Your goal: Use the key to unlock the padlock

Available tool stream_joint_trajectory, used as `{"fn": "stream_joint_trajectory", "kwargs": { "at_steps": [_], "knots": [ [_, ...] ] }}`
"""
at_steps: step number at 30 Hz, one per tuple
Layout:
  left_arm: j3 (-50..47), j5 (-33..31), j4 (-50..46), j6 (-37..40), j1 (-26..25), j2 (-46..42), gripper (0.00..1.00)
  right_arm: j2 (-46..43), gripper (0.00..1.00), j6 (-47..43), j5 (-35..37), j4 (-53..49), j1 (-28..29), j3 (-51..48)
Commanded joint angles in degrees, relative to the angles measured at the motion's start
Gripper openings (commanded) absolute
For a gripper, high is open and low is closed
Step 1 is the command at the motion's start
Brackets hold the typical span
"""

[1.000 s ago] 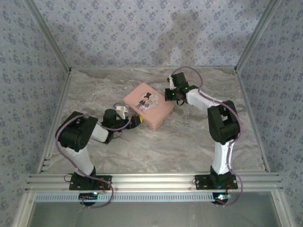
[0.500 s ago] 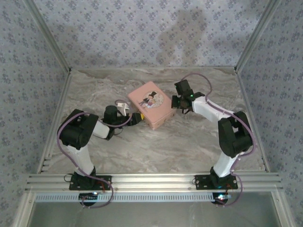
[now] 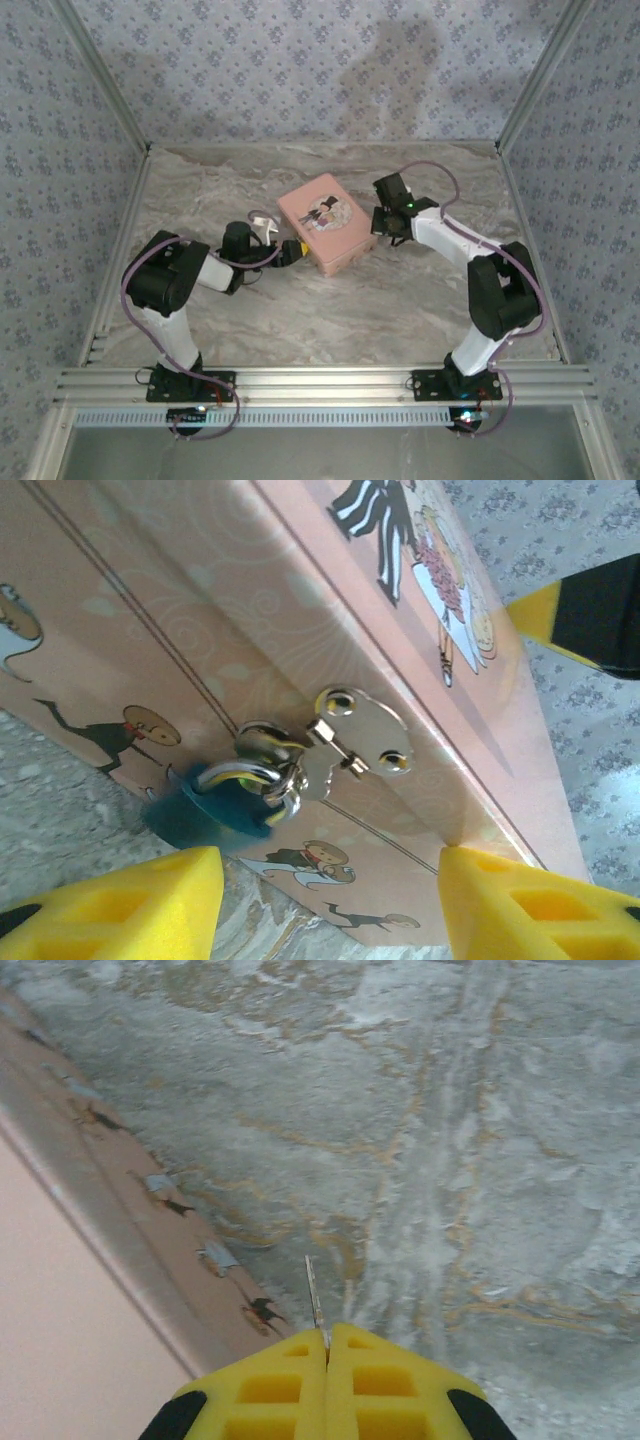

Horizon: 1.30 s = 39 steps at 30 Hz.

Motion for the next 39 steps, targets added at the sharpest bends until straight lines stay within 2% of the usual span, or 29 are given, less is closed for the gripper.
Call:
{"fn": "stream_joint_trajectory", "kwargs": {
  "at_steps": [1, 6, 11, 14, 21, 27, 31, 39],
  "knots": [
    [1.4, 2.2, 0.8, 1.6, -0.7, -0.1, 0.59, -3.7, 0.00, -0.4, 1.4, -3.3, -1.2, 0.2],
    [2.0, 2.5, 0.4, 1.6, -1.1, 0.1, 0.59, -7.2, 0.00, 1.1, 1.6, -4.3, -1.5, -4.0],
    [2.8, 1.9, 0.0, 2.1, -1.3, 0.7, 0.60, -9.1, 0.00, 4.4, -1.7, -2.3, 1.9, -9.2],
    [3.2, -1.1, -1.9, 2.7, -1.2, 1.2, 0.61, -8.0, 0.00, 6.2, -2.5, -0.2, 3.9, -10.4],
    [-0.4, -6.9, -5.5, 5.5, 0.1, -4.5, 0.65, -4.2, 0.00, 8.6, -3.0, 1.8, 5.7, -8.7],
    [-0.7, -9.4, -10.7, 8.6, 1.7, -8.1, 0.69, -0.6, 0.00, 9.1, -3.8, 3.0, 3.8, -5.4],
    [1.5, -9.5, -12.1, 9.7, 2.1, -7.2, 0.73, 2.7, 0.00, 7.5, -4.0, 3.0, 1.6, -1.3],
    [8.3, -4.5, -8.8, 8.8, 1.5, -0.5, 0.77, 9.3, 0.00, 3.6, -4.9, 2.6, -1.3, 6.8]
  ]
}}
